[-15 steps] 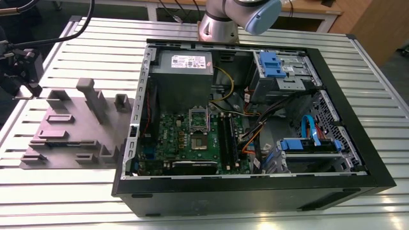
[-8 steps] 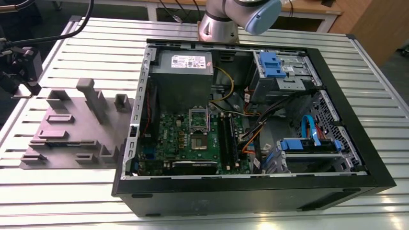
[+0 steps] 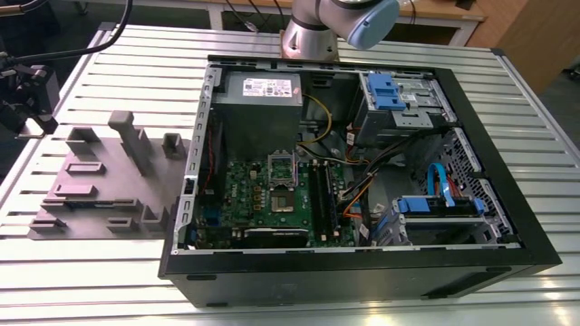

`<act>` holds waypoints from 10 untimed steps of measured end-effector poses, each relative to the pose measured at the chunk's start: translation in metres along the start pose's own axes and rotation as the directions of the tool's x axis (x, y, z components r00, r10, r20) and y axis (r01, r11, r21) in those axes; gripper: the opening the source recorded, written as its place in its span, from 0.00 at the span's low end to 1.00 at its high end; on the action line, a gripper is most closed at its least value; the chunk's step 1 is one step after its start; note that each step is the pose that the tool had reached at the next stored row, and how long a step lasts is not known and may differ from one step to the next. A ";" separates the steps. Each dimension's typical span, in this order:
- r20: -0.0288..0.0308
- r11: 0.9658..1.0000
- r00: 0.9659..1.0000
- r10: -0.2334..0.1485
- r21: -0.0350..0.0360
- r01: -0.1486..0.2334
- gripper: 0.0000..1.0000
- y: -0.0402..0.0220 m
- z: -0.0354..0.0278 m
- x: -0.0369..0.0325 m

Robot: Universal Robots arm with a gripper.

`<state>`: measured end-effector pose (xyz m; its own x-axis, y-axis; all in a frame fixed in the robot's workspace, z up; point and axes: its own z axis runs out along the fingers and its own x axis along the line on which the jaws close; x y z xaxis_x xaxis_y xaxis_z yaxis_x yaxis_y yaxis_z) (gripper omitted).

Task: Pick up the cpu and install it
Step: 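Pick up the cpu and move it towards the insertion slot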

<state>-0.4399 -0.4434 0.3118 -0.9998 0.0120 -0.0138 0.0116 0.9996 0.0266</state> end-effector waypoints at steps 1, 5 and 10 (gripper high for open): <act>0.000 1.000 1.000 0.000 0.000 0.000 0.47 0.0000 -0.0002 0.0000; 0.000 1.000 1.000 0.000 0.000 0.000 0.47 0.0000 -0.0008 0.0000; 0.000 1.000 1.000 0.000 0.000 0.000 0.47 0.0000 -0.0022 0.0000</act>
<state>-0.4400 -0.4434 0.3140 -0.9998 0.0120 -0.0135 0.0116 0.9996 0.0264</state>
